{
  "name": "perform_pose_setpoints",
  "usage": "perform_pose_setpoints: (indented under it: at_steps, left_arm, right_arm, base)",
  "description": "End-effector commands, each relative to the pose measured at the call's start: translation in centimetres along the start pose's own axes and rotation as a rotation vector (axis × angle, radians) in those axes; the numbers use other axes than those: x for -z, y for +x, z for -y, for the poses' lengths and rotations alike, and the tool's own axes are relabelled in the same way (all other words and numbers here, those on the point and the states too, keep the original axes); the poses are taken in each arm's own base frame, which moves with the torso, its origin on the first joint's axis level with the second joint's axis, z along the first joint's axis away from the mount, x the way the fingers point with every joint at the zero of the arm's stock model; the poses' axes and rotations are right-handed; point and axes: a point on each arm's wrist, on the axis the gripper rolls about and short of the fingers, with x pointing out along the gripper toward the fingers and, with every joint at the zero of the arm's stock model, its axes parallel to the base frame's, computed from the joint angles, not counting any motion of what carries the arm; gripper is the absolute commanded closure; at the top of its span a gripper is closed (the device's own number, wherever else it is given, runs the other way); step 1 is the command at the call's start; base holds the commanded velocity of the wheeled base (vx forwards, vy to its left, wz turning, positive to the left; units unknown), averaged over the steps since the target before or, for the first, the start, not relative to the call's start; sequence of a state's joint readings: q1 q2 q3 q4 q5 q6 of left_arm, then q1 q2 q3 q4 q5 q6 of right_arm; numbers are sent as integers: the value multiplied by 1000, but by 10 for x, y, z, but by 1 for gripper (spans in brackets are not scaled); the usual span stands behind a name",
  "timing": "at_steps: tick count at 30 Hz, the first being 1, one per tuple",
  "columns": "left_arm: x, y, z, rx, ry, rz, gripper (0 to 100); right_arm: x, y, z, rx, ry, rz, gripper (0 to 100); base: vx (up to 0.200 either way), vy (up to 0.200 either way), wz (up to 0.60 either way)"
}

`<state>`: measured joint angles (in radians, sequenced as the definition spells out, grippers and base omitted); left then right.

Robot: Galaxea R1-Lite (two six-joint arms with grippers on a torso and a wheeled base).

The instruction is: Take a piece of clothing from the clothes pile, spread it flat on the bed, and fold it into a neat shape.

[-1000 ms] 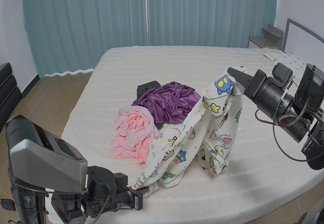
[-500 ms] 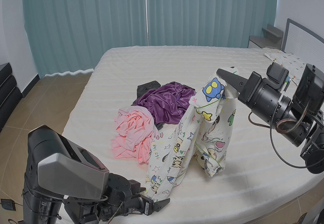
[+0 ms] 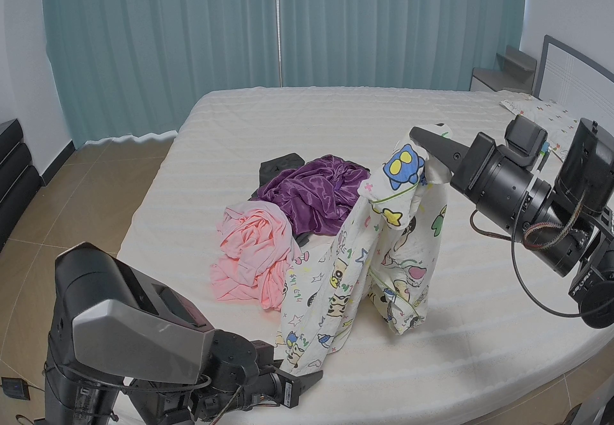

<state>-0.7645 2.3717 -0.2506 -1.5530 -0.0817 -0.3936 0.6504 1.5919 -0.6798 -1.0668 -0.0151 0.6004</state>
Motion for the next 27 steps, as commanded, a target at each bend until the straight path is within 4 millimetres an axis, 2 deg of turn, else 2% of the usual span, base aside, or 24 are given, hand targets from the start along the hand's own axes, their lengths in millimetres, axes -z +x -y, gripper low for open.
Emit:
perform_pose_setpoints:
  at_steps: [1, 5, 11, 18, 19, 22, 23, 24, 25, 27]
  left_arm:
    - [-4, -18, 4, 6, 1, 14, 100]
    - [-7, -35, 7, 11, 3, 21, 100]
    - [-17, -47, 6, 4, -6, 69, 100]
    - [-59, -69, -8, -79, -44, 297, 100]
    - [-61, -69, -9, -83, -45, 303, 100]
    - [-90, -86, -14, -187, -71, 492, 100]
    - [-99, -93, -13, -199, -77, 552, 100]
    - [-100, -94, -13, -200, -77, 558, 100]
    - [-118, -107, -11, -207, -73, 660, 100]
    - [-135, -120, -6, -197, -50, 755, 100]
  right_arm:
    - [2, 1, 2, 12, 0, -8, 100]
    - [4, 3, 4, 22, -2, -13, 100]
    - [3, 2, 3, 18, -1, -6, 100]
    - [-3, 0, 12, 55, -36, 13, 100]
    - [-3, 0, 13, 58, -36, 15, 100]
    - [0, -1, 28, 114, -49, 8, 100]
    - [-1, -1, 32, 132, -52, 10, 100]
    - [-1, -1, 32, 133, -52, 11, 100]
    - [-3, 0, 37, 156, -55, 26, 100]
    - [-8, 1, 39, 176, -59, 52, 100]
  base:
    - [0, 0, 0]
    - [0, 0, 0]
    - [0, 0, 0]
    - [0, 0, 0]
    - [0, 0, 0]
    - [0, 0, 0]
    - [0, 0, 0]
    - [0, 0, 0]
    - [0, 0, 0]
    - [0, 0, 0]
